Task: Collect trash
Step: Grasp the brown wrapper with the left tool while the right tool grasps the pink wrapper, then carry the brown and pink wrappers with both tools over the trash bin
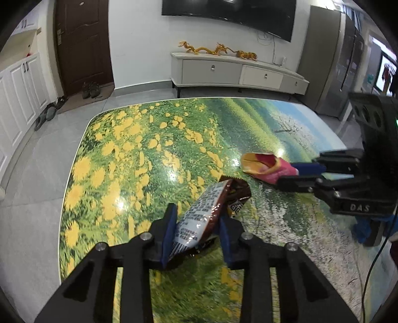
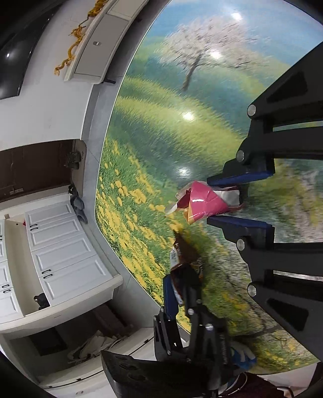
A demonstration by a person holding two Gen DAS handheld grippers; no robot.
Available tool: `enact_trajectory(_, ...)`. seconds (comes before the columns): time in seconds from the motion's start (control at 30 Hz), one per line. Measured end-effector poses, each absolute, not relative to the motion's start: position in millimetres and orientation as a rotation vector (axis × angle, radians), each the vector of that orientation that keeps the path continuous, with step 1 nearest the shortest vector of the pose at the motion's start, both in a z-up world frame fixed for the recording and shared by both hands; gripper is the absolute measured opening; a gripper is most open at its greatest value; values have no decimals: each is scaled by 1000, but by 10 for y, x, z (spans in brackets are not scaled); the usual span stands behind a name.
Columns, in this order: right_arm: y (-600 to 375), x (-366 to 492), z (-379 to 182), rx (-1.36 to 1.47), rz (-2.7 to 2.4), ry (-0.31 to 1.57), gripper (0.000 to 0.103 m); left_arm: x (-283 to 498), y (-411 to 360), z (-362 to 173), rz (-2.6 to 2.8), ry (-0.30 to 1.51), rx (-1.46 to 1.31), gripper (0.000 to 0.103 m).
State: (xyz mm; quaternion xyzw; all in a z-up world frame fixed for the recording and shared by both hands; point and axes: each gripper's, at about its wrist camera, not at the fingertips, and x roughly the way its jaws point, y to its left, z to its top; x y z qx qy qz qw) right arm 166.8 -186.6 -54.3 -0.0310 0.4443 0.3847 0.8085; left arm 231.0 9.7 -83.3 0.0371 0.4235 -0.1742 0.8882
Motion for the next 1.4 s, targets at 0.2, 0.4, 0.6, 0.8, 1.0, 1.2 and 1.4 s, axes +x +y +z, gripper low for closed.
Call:
enact_trajectory(0.2,-2108,1346,-423,-12,806,932,23,2057,89,-744,-366,869,19,21)
enact_trajectory(0.4,-2418,921,-229,41,787,910,23,1658,8,-604,-385,856,-28,16)
enact_trajectory(0.6,-2856,447,-36,89,732,883,23,1230,-87,-457,-403,842,-54,15)
enact_trajectory(0.8,-3409,25,168,127,640,836,23,899,-203,-305,-429,831,-77,14)
enact_trajectory(1.0,-4041,-323,326,181,526,784,23,658,-451,-190,-468,824,-78,14)
enact_trajectory(1.2,-4585,-620,419,226,424,733,23,529,-773,-83,-501,821,-75,14)
enact_trajectory(1.4,-5126,-835,378,283,313,706,23,487,-1301,48,-564,817,-17,14)
